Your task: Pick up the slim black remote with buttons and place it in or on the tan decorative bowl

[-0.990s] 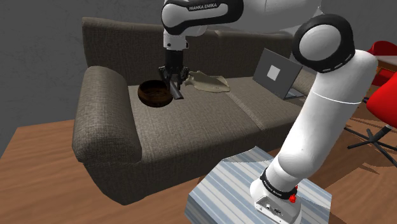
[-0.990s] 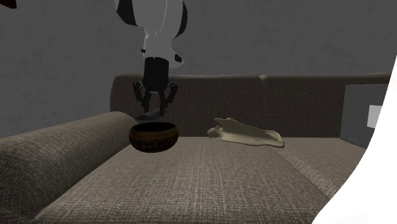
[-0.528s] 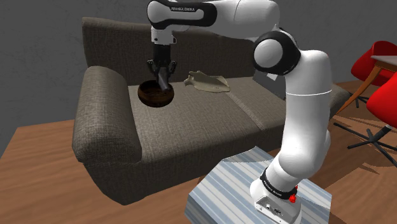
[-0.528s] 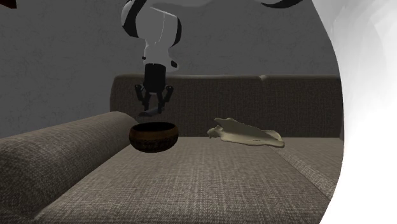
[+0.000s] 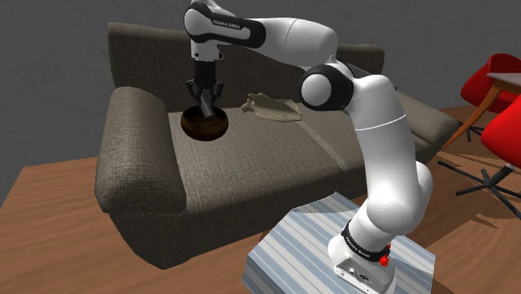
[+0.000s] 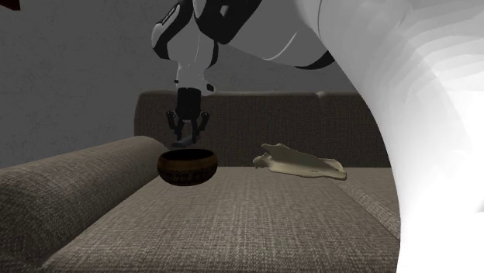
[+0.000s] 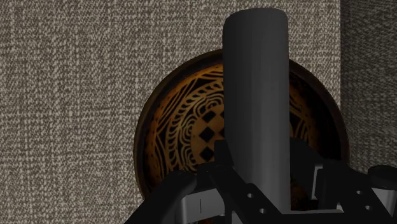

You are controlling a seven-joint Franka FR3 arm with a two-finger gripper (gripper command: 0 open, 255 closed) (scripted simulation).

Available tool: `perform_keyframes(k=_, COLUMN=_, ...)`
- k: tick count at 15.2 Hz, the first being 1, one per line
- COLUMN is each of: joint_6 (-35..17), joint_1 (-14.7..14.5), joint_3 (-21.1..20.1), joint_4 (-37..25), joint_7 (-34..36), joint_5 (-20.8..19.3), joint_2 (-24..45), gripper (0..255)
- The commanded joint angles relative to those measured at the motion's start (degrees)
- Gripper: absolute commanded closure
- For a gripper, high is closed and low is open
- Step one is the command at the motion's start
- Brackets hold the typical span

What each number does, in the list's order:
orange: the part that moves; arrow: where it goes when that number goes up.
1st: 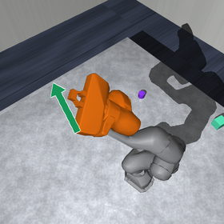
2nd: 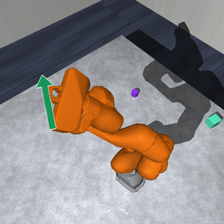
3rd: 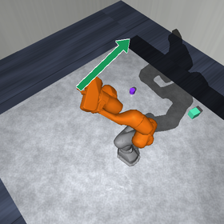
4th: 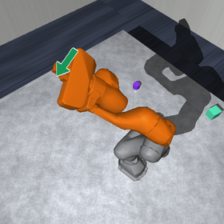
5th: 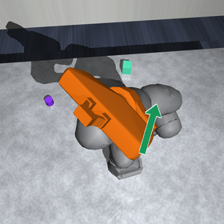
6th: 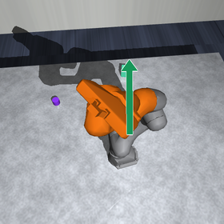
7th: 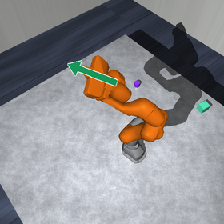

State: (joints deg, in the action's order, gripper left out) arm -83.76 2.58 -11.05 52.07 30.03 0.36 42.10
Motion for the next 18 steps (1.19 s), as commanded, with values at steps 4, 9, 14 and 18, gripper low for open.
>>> perform_keyframes(k=4, joint_6=-4.7, joint_1=0.4, joint_3=0.0, joint_4=5.8, joint_7=-0.3, joint_5=0.1, joint_2=-1.1, gripper=255)
perform_keyframes(k=9, joint_6=-6.2, joint_1=0.5, joint_3=0.0, joint_4=7.4, joint_7=-0.5, joint_5=0.1, joint_2=-1.3, gripper=255)
perform_keyframes(k=14, joint_6=-6.2, joint_1=0.5, joint_3=0.0, joint_4=7.5, joint_7=-0.5, joint_5=0.1, joint_2=-1.3, gripper=0)
perform_keyframes(k=18, joint_6=-6.2, joint_1=0.5, joint_3=0.0, joint_4=7.5, joint_7=-0.4, joint_5=0.1, joint_2=-1.3, gripper=0)
